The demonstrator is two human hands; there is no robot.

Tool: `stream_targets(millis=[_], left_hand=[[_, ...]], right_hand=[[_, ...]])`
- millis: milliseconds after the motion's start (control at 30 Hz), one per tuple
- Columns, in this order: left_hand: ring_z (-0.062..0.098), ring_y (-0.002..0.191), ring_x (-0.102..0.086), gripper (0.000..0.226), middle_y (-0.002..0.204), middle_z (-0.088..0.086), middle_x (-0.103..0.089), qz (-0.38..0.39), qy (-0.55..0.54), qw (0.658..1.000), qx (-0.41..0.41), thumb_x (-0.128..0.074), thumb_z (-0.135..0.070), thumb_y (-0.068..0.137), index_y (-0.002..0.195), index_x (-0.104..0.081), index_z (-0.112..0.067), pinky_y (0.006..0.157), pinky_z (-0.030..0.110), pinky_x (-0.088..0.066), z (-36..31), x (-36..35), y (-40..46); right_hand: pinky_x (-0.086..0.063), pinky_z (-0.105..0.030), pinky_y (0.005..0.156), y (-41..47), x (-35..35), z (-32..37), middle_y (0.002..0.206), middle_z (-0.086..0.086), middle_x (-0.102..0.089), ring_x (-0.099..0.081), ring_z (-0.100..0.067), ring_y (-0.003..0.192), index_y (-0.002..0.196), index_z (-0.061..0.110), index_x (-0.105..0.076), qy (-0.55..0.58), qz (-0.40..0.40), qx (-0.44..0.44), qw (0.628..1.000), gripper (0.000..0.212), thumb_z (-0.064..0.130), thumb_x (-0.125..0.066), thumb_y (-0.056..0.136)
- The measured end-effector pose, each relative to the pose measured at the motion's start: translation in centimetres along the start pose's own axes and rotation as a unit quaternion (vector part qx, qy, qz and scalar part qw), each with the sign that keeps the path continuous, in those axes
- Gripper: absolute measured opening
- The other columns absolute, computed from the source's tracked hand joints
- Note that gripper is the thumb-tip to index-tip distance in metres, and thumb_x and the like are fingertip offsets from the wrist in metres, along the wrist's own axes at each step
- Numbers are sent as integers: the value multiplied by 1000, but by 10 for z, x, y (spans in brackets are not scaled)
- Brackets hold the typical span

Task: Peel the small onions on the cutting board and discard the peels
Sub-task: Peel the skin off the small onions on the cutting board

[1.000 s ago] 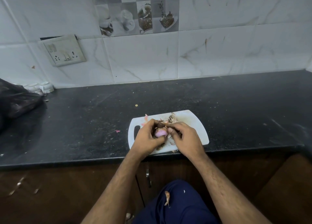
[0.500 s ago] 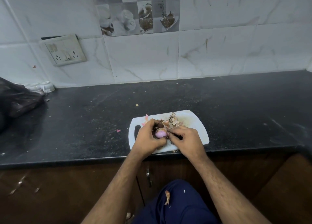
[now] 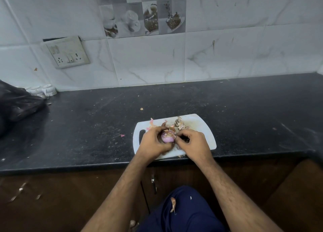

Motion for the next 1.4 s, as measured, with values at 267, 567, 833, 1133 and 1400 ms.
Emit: stream_targets(millis=[267,567,833,1133,1400], left_hand=[[-9,100,-70,57,109,-15,-74,-4,3,1000,-14,-88,-3,72,124,-71,-19,78,7,-53,0,0,-1],[-7,100,-70,56,110,-14,-75,-7,20,1000,-13,-87,-8,72,124,-70,-21,81,10,-55,-1,0,-2],[-6,102,-70,51,110,-14,-77,-14,17,1000,-20,-87,-17,75,124,-73,-23,89,13,-55,1,-1,-2],[0,103,-72,56,112,-13,-77,-3,28,999,-33,-84,-24,71,127,-73,-25,90,29,-60,1,-1,-2],[-4,111,-68,58,118,-15,-75,-1,22,999,-40,-84,-12,72,127,-72,-26,102,32,-58,2,0,-2]], right_hand=[[-54,-14,72,2,2,-1,84,14,-75,-69,2,79,98,22,-80,18,5,-29,999,13,19,-80,85],[-57,-35,77,0,-2,3,92,10,-72,-66,-8,81,105,24,-74,-83,18,-18,996,16,29,-70,90],[-51,-28,78,2,-1,1,100,5,-73,-65,-12,86,107,18,-72,-117,-36,-12,992,15,26,-62,98],[-48,-10,76,1,1,-1,95,17,-74,-66,3,89,106,28,-79,-14,-13,18,1000,17,24,-75,90],[-47,-13,66,-9,-1,4,87,13,-69,-59,4,73,102,20,-78,-38,-32,74,996,14,19,-77,89]])
Point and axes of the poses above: each hand's wrist, its own y-axis towards the middle knuckle, its own x-axis out of the back of the hand, z = x × y, the point moved 3 cm from there along y, towards the middle knuckle
